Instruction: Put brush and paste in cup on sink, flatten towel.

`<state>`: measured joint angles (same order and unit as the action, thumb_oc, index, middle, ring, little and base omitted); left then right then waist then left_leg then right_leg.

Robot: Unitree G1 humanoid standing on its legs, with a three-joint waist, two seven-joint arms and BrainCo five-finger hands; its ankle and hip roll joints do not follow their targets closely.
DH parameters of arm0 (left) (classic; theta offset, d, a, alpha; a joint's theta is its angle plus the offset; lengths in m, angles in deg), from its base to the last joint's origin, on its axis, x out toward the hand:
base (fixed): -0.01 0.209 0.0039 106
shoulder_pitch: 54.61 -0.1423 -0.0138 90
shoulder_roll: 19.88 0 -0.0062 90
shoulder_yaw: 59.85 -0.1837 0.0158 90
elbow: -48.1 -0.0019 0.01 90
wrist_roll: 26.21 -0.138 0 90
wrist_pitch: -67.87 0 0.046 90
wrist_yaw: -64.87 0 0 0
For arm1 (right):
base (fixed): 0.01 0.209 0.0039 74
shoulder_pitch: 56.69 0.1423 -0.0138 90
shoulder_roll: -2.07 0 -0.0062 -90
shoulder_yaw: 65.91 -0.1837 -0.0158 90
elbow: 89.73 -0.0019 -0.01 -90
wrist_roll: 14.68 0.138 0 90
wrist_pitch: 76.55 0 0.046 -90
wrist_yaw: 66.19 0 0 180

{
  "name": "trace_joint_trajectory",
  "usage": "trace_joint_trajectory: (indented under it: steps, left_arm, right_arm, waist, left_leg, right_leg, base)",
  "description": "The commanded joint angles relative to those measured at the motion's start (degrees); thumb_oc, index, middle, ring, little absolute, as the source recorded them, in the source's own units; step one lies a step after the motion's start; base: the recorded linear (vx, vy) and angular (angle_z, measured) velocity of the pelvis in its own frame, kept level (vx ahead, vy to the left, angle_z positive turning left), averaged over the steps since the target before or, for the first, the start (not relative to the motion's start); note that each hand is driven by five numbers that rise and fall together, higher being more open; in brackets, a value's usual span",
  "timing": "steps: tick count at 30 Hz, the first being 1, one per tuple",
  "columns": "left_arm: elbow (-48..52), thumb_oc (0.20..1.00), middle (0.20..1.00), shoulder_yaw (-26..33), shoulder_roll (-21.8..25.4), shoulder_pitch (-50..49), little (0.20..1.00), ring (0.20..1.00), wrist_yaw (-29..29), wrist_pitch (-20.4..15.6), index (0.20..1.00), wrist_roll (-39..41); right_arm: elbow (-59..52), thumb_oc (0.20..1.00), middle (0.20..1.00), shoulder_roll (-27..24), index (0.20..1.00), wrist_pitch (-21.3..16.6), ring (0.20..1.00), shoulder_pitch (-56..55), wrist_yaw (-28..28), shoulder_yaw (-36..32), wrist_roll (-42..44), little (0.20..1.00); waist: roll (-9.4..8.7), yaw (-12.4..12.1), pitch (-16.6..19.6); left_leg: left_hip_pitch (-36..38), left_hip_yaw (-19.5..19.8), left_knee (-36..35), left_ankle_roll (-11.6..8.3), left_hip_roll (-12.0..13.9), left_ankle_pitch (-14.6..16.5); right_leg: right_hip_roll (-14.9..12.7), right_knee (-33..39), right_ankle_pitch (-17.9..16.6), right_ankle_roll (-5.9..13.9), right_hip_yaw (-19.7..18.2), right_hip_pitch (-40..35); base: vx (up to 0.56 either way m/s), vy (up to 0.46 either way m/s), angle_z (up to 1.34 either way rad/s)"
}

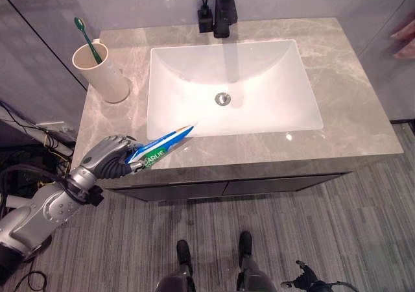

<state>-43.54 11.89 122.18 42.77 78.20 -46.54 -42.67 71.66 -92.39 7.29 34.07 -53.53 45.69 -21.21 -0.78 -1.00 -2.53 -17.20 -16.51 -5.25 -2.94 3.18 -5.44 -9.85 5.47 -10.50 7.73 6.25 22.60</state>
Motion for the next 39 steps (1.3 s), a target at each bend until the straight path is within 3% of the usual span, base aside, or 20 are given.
trace_joint_trajectory:
  steps: [1,9,15,16,17,18,19,20,23,35,36,38,39]
  left_arm:
    - [-1.74,0.2,0.2,-9.65,-0.93,-3.71,0.2,0.2,-2.73,0.3,0.2,-10.02]
    - [-3.11,0.2,0.2,-6.25,-1.67,-3.09,0.2,0.2,2.54,1.87,0.2,-14.79]
    - [-4.7,0.2,0.2,-6.29,-2.32,-2.76,0.2,0.2,5.33,3.34,0.2,-19.26]
    - [-4.49,0.297,0.297,-6.14,-2.29,-2.98,0.297,0.297,5.46,3.52,0.297,-19.8]
    - [-4.8,0.467,0.467,-6.06,-2.58,-3.28,0.467,0.467,5.73,3.55,0.467,-20.28]
    - [-4.31,0.561,0.561,-6.02,-2.89,-3.46,0.561,0.561,5.42,3.79,0.561,-20.54]
    - [-4.06,0.598,0.598,-5.82,-2.98,-3.66,0.598,0.598,5.38,3.84,0.598,-20.66]
    - [-3.98,0.74,0.74,-5.56,-3.31,-4.06,0.74,0.74,5.47,3.89,0.74,-21.2]
    - [-3.57,0.824,0.824,-5.25,-3.64,-4.29,0.824,0.824,5.33,4.08,0.824,-21.43]
    - [-3.53,0.724,0.724,-7.61,-3.42,-1.81,0.724,0.724,5.68,4.56,0.724,-22.79]
    - [-3.81,0.608,0.608,-8.39,-2.98,-0.87,0.608,0.608,6.04,4.75,0.608,-24.07]
    - [-3.89,0.548,0.548,-9.22,-2.44,0.07,0.548,0.548,6.36,4.88,0.548,-25.31]
    - [-3.92,0.47,0.47,-9.61,-2.31,0.39,0.47,0.47,6.75,5.02,0.47,-26.13]
  right_arm:
    - [-0.63,1.0,1.0,-1.92,1.0,-0.78,1.0,0.95,1.9,-0.51,-0.91,1.0]
    - [0.07,1.0,1.0,-1.42,1.0,-1.3,1.0,-0.94,2.01,-1.53,-0.66,1.0]
    - [0.12,1.0,1.0,-1.19,1.0,-1.41,1.0,-0.3,2.56,-1.49,-0.42,1.0]
    - [0.05,1.0,1.0,-1.2,1.0,-1.42,1.0,-0.28,2.65,-1.49,-0.55,1.0]
    - [0.1,1.0,1.0,-1.22,1.0,-1.47,1.0,-0.36,2.71,-1.46,-0.65,1.0]
    - [0.51,1.0,1.0,-1.24,1.0,-1.26,1.0,-0.49,2.75,-1.71,-0.63,1.0]
    - [0.72,1.0,1.0,-1.24,1.0,-1.19,1.0,-0.48,2.81,-1.83,-0.62,1.0]
    - [1.07,1.0,1.0,-1.28,1.0,-1.16,1.0,-0.73,2.9,-2.02,-0.69,1.0]
    - [2.02,1.0,1.0,-1.44,1.0,-0.87,1.0,-0.88,2.99,-2.49,-0.82,1.0]
    - [0.32,1.0,1.0,-1.84,1.0,-1.52,1.0,-0.62,3.25,-2.76,0.67,1.0]
    - [0.17,1.0,1.0,-1.84,1.0,-1.64,1.0,-0.83,3.3,-2.8,0.78,1.0]
    - [0.32,1.0,1.0,-1.79,1.0,-1.65,1.0,-0.87,3.35,-2.81,0.86,1.0]
    - [0.76,1.0,1.0,-1.71,1.0,-1.68,1.0,-0.87,3.44,-2.91,0.83,1.0]
  waist:
    - [-1.26,2.04,-2.99]
    - [-0.52,2.16,0.07]
    - [-0.27,2.09,-0.19]
    - [-0.23,2.09,-0.24]
    - [-0.24,2.13,-0.28]
    - [-0.13,2.16,-0.38]
    - [-0.04,2.14,-0.35]
    - [0.07,2.19,-0.34]
    - [0.41,2.23,-0.13]
    - [1.31,2.86,-0.01]
    - [1.49,3.04,0.14]
    - [1.68,3.18,0.23]
    - [1.81,3.11,0.39]
  left_leg:
    - [-1.16,3.82,0.25,-3.74,4.44,-1.19]
    - [1.22,4.13,0.25,-4.26,5.36,-0.73]
    - [0.52,4.26,0.25,-4.31,5.35,-1.01]
    - [0.39,4.16,0.25,-4.33,5.34,-1.09]
    - [0.19,4.09,0.25,-4.34,5.35,-1.15]
    - [-0.04,4.06,0.25,-4.35,5.39,-1.24]
    - [-0.1,4.02,0.25,-4.38,5.44,-1.29]
    - [-0.14,3.87,0.25,-4.41,5.58,-1.35]
    - [0.11,3.61,0.25,-4.47,5.7,-1.29]
    - [-0.83,4.07,0.25,-4.52,5.86,-1.53]
    - [-1.14,4.35,0.25,-4.5,5.81,-1.58]
    - [-1.3,4.52,0.25,-4.51,5.9,-1.64]
    - [-1.27,4.59,0.25,-4.46,5.87,-1.6]
  right_leg:
    - [-4.26,-0.47,-3.93,3.47,0.22,0.28]
    - [-3.93,-0.47,-2.67,3.1,0.12,-2.17]
    - [-3.71,-0.47,-2.8,3.03,0.23,-1.58]
    - [-3.72,-0.47,-2.85,3.03,0.2,-1.41]
    - [-3.73,-0.47,-2.98,3.02,0.13,-1.17]
    - [-3.65,-0.47,-3.06,3.01,0.02,-0.86]
    - [-3.63,-0.47,-3.03,3.0,0.01,-0.79]
    - [-3.59,-0.47,-3.0,2.95,-0.09,-0.74]
    - [-3.51,-0.47,-2.92,2.88,-0.31,-0.67]
    - [-2.93,-0.47,-2.6,2.47,-1.64,0.19]
    - [-2.72,-0.47,-2.53,2.35,-1.97,0.39]
    - [-2.6,-0.47,-2.41,2.26,-2.24,0.47]
    - [-2.61,-0.47,-2.42,2.23,-2.31,0.54]
  base:
    - [0.0,0.0,0.0]
    - [0.04,-0.023,-0.09]
    - [-0.02,-0.012,0.0]
    - [-0.03,-0.007,-0.01]
    - [0.0,0.0,0.0]
    - [-0.01,-0.017,-0.04]
    - [0.0,0.0,0.0]
    - [0.0,0.0,0.0]
    - [0.0,0.0,0.0]
    - [0.0,-0.003,0.0]
    - [0.0,-0.038,0.0]
    - [0.01,-0.027,0.03]
    - [0.01,-0.019,0.03]
